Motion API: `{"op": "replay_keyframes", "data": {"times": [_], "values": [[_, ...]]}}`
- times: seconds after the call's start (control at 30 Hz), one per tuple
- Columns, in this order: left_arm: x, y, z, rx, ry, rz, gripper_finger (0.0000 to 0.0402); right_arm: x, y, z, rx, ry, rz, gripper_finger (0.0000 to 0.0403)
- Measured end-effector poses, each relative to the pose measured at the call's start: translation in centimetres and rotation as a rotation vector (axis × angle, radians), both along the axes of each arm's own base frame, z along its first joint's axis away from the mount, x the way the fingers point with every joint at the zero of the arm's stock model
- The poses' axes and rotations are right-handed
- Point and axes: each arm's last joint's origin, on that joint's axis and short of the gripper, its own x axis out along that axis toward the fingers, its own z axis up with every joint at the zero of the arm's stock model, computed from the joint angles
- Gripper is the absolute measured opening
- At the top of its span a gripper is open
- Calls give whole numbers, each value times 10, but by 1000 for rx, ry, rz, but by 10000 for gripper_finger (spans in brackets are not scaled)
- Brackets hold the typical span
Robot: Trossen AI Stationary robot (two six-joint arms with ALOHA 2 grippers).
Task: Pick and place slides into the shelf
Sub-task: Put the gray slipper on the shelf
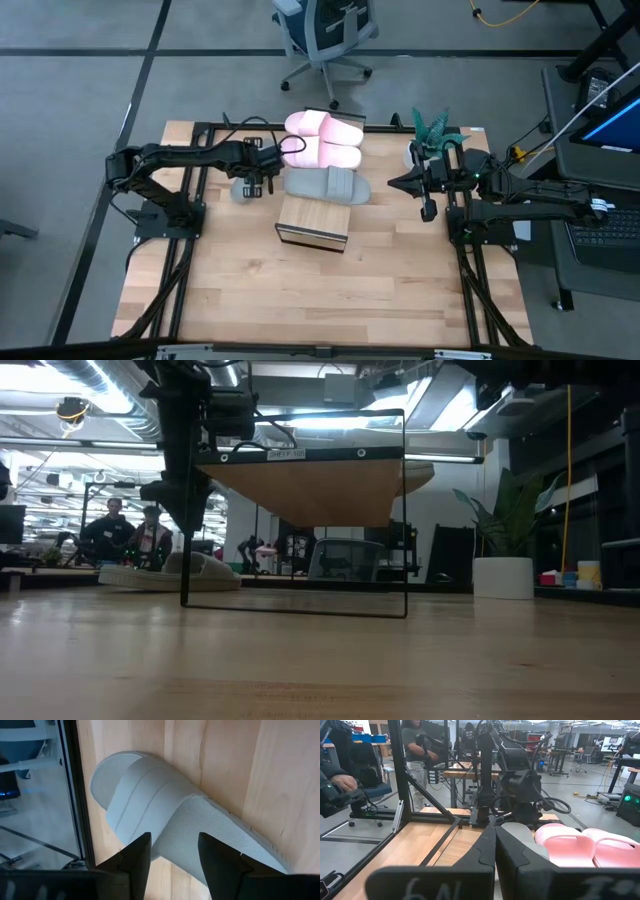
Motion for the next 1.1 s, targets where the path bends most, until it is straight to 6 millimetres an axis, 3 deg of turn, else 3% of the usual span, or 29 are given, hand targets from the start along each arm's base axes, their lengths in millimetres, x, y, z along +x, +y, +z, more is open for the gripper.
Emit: {"op": "replay_keyframes", "data": {"times": [0.43, 0.63, 0.8, 1.1], "values": [[3, -7, -1, -64, -64, 52, 156, 1, 0, -2, 2, 14, 0, 4], [-8, -15, -26, -69, -1, 35, 156, 7, -1, -5, -20, 39, 1, 4], [-16, -18, -34, 48, 101, 25, 156, 10, -2, -8, -15, 57, 0, 4], [-7, -18, -31, 122, 47, -2, 156, 19, -5, -11, -13, 55, -41, 4]]}}
